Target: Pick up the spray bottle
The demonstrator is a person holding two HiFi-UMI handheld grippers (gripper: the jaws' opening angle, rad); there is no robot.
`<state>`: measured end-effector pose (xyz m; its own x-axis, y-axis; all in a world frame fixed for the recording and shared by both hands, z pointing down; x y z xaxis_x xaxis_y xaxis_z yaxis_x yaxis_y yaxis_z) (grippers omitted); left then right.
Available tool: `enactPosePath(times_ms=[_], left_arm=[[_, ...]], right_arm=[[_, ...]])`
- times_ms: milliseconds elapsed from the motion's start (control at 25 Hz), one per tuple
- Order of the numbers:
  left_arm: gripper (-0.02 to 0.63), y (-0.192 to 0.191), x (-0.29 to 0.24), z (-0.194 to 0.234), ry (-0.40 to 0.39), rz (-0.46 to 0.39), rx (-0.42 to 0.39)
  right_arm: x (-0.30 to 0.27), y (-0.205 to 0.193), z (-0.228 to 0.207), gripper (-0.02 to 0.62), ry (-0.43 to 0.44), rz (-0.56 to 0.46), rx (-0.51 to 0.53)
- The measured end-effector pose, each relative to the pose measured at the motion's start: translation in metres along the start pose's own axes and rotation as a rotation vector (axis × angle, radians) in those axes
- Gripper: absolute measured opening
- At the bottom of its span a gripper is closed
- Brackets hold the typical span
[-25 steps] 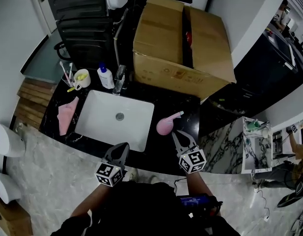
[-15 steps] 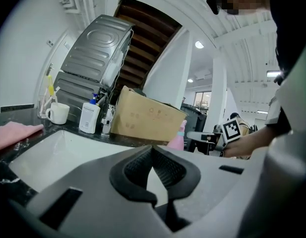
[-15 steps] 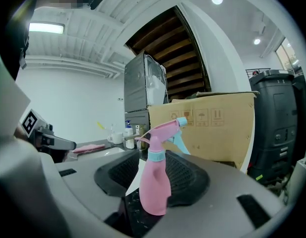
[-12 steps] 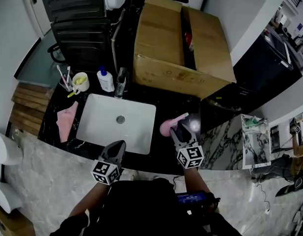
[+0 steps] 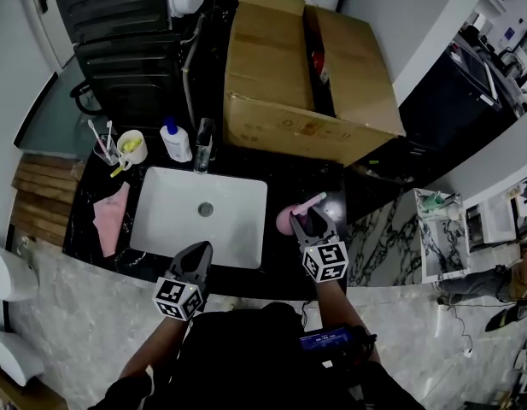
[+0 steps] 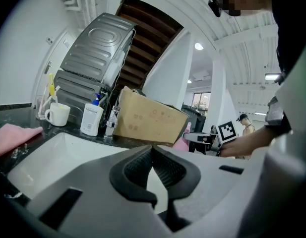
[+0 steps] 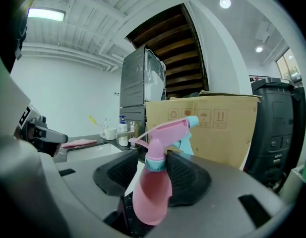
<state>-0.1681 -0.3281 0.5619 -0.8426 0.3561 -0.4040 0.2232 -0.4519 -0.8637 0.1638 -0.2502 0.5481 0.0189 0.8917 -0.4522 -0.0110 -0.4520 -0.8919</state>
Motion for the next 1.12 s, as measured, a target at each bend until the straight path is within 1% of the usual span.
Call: enactPosePath(times_ms=[80,160,400,600,880,1120], left_arm=[[0.008,0.002,0.000,0.003,-0.002,-0.002,0.000],[0.008,0.003,0.000,0.004,-0.007,0.000,-0.001],[0.008,0.003,0.000,0.005,-0.026,0.005,-0.009],[0.008,0.005,-0.006,-0.001,-0.058,0.013,-0.025],[0.008,0.014,-0.021,-0.004,-0.118,0.014,-0.059],[0.008,0.009,-0.038,-0.020,-0.220,0.068,-0.087]], right_arm=[[-0.001,0.000,0.001,0.196,-0.019,0.011,0.008],[0.000,0.000,0.002,0.156,-0.038,0.016,0.012],[0.007,-0.002,0.003,0.147,-0.040,0.000,0.015],[0.020,-0.003,-0.002,0.146,-0.041,-0.021,0.004],[0.037,-0.002,-0.016,0.146,-0.084,-0.049,-0.019],[0.081,-0.020,-0.018,0.146,-0.164,-0.037,-0.069]])
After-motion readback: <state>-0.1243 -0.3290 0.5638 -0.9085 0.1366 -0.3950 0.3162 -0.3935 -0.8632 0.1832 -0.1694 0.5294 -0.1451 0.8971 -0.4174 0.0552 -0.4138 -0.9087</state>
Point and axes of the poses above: the fingertips, and each gripper's own axes: x backward along the fingers, z to its left, y out of its top, the point moved 10 cm from there along x, backward along the fingers, and after that the axes turned 13 degrees about z, right-handed, at the moved point
